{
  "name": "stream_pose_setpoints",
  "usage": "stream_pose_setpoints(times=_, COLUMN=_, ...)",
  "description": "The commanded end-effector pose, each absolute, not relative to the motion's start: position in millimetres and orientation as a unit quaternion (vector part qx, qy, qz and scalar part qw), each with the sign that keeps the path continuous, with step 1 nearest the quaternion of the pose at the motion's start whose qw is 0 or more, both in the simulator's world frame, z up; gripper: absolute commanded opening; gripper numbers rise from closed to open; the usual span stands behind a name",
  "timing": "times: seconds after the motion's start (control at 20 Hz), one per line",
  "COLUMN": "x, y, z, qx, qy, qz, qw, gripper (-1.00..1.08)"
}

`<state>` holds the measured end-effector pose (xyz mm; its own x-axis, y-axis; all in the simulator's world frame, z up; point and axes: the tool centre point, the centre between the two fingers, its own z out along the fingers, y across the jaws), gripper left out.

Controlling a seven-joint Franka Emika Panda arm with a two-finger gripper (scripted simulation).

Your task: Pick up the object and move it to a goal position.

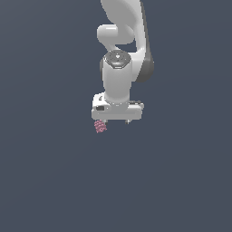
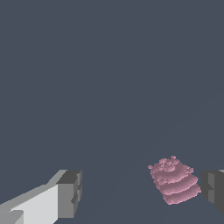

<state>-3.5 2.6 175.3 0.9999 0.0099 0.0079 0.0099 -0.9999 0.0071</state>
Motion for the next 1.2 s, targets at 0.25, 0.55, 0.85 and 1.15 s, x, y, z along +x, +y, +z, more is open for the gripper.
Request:
stream_pose_setpoints(times=0.25, x=2.8, y=-1.0, z=185.8, qx=1.000, qy=0.003, qz=0.016, qw=0.002, gripper=1.00)
stream_pose_setpoints(times=0.55, x=11.7, y=-4.0, z=201.7, qx=0.999, qy=-0.002, qz=0.032, qw=0.000, gripper=1.00)
stream_pose_setpoints(times=0.85, x=8.6, y=-7.2, z=196.1, qx=1.000, qy=0.005, qz=0.030, qw=0.001, gripper=1.00)
stream_pose_setpoints(times=1.15, x=0.4, y=-19.1, z=182.1, qx=0.999, qy=0.028, qz=0.026, qw=0.002, gripper=1.00)
